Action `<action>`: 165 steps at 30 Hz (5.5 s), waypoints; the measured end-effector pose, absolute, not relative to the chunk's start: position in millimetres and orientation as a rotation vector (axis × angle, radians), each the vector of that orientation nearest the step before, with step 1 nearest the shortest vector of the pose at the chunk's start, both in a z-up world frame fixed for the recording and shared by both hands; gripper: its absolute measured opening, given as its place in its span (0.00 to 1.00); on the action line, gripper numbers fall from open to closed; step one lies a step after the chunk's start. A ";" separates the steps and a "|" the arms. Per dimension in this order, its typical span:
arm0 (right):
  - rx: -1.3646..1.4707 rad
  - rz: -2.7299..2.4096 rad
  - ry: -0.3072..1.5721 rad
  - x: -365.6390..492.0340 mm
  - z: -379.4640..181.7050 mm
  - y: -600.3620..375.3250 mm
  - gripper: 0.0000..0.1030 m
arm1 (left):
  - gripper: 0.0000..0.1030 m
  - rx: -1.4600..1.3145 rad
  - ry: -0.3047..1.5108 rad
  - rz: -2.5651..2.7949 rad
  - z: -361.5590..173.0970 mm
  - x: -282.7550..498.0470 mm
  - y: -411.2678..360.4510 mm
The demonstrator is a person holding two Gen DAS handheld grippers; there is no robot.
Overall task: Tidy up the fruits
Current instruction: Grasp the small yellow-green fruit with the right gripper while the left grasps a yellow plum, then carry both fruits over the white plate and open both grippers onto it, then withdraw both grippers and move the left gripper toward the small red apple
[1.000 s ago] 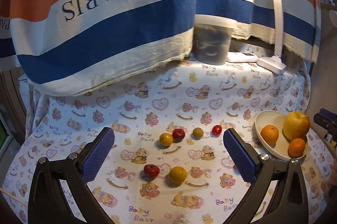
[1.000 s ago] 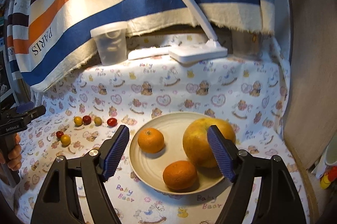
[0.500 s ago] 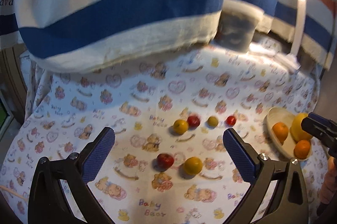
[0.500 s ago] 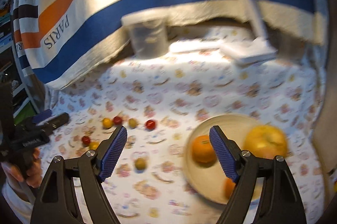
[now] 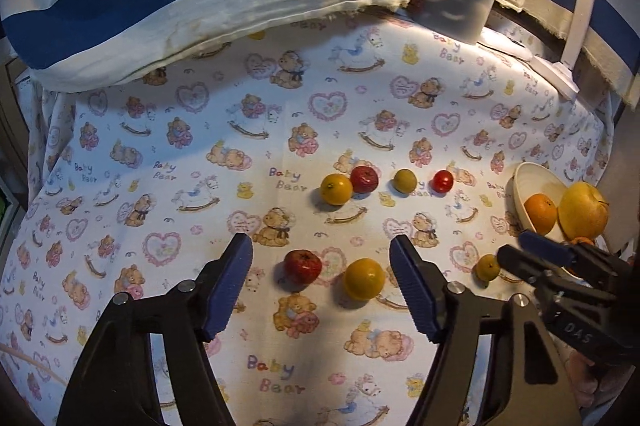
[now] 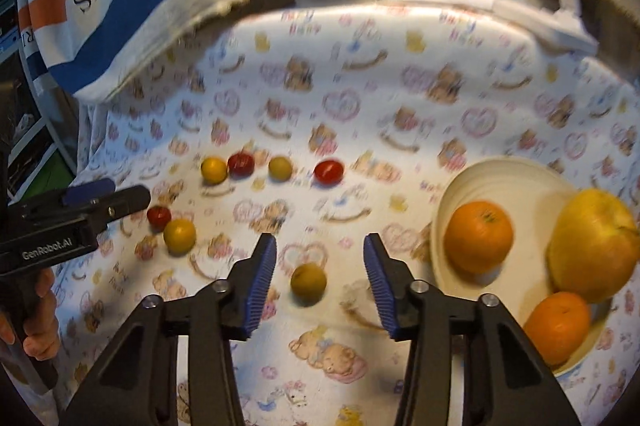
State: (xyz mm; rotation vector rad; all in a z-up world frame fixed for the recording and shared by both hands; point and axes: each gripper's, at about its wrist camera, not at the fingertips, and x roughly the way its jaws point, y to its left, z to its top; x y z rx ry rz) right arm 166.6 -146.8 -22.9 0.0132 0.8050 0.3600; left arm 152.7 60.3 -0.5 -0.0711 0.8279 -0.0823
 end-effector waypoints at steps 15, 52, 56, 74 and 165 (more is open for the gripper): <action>0.011 0.386 0.883 175.9 -44.0 -140.2 0.24 | 0.60 -0.054 0.801 -0.101 -13.1 151.8 42.4; -0.127 0.373 0.887 159.5 -40.1 -132.1 0.23 | 0.54 0.042 0.812 -0.136 -29.2 149.8 21.2; -0.169 0.365 0.873 155.6 -39.9 -126.9 0.23 | 0.54 0.050 0.831 -0.137 -33.1 151.4 18.8; -0.118 0.377 0.902 160.4 -40.3 -133.4 0.24 | 0.26 0.025 0.880 -0.146 -41.9 157.1 18.6; 0.202 0.192 0.796 137.9 19.5 -303.9 0.30 | 0.57 0.093 0.555 -0.292 43.6 138.6 -90.6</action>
